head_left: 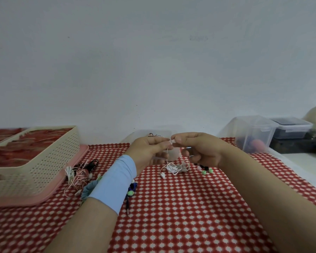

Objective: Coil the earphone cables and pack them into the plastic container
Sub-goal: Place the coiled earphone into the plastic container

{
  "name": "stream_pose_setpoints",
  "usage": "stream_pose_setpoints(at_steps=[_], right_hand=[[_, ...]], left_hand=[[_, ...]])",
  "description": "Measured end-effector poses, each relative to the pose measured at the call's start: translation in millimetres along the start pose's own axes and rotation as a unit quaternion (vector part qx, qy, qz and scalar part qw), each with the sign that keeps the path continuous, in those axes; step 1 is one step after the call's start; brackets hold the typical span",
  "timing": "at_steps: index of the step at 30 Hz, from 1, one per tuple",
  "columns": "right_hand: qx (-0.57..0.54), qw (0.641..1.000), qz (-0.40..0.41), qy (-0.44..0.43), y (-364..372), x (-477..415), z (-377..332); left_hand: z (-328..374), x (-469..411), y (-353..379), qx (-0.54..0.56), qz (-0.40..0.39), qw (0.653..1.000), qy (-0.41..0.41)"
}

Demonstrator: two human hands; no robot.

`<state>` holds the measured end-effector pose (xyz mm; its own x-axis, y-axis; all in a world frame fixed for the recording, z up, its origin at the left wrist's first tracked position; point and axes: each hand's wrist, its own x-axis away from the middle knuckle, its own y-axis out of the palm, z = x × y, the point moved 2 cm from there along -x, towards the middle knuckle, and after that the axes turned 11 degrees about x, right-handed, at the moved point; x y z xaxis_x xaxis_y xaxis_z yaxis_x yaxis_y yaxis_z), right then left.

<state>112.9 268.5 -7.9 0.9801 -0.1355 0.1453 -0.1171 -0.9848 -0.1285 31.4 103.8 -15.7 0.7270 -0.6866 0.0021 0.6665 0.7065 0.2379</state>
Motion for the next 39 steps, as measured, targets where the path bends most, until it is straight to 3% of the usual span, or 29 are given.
stream_pose_setpoints(at_steps=[19, 24, 32, 39], right_hand=[[0.012, 0.998, -0.053, -0.013, 1, -2, 3], [0.035, 0.999, -0.026, 0.005, 1, 2, 3], [0.115, 0.99, 0.043, -0.065, -3, 12, -9], [0.265, 0.946, 0.106, -0.154, 2, 11, -14]], left_hand=[[-4, -1, 3, 0.041, -0.055, 0.998, -0.007], [-4, -1, 0, -0.008, -0.044, 0.999, 0.004], [-1, -4, -4, -0.019, 0.0, 0.999, 0.03], [-2, -1, -2, -0.024, -0.004, 1.0, 0.008]])
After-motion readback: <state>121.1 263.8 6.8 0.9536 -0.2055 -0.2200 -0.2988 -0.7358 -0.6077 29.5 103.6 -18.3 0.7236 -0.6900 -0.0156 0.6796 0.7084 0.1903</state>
